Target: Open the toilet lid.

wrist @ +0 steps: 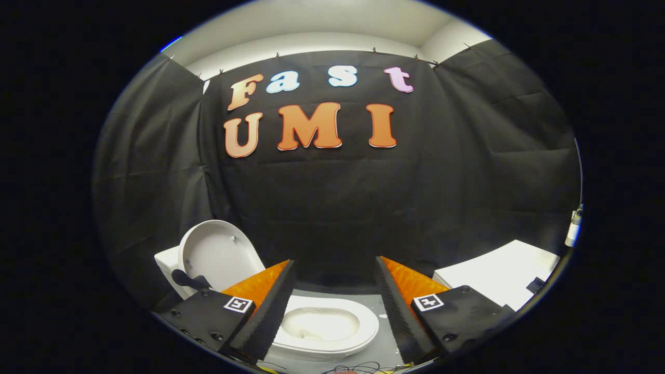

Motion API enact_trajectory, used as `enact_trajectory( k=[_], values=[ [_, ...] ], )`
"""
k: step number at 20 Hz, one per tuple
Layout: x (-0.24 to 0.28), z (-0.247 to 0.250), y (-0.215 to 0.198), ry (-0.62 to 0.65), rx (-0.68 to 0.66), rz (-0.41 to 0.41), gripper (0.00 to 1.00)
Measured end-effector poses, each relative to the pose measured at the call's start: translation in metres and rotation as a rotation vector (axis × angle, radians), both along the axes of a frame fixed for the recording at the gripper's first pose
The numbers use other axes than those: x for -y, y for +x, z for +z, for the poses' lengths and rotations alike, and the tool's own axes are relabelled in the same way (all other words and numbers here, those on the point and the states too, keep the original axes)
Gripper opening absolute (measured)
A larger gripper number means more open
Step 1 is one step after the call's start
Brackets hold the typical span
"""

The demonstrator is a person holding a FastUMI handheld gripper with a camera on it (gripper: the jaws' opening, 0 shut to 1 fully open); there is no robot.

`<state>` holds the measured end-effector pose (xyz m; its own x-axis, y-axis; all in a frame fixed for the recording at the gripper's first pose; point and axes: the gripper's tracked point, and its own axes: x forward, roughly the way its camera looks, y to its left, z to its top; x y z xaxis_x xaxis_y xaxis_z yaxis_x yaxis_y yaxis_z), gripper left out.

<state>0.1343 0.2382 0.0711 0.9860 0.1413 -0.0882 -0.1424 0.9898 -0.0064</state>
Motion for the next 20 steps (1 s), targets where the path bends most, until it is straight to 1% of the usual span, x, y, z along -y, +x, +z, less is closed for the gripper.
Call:
enact_trajectory(
  k=[3,6,10,13,16,20],
  values=[
    [0.04,0.006,-0.007,0.014,0.01,-0.025,0.97],
    [0.077,0.007,-0.02,0.017,0.022,-0.032,0.97],
    [0.121,-0.005,-0.042,0.067,0.021,-0.044,0.97],
    [0.155,-0.015,-0.051,0.035,0.052,-0.084,0.97],
    [0.176,-0.02,-0.069,0.019,0.083,-0.107,0.94],
    [0.19,-0.028,-0.088,0.047,0.15,-0.12,0.93]
  ],
)
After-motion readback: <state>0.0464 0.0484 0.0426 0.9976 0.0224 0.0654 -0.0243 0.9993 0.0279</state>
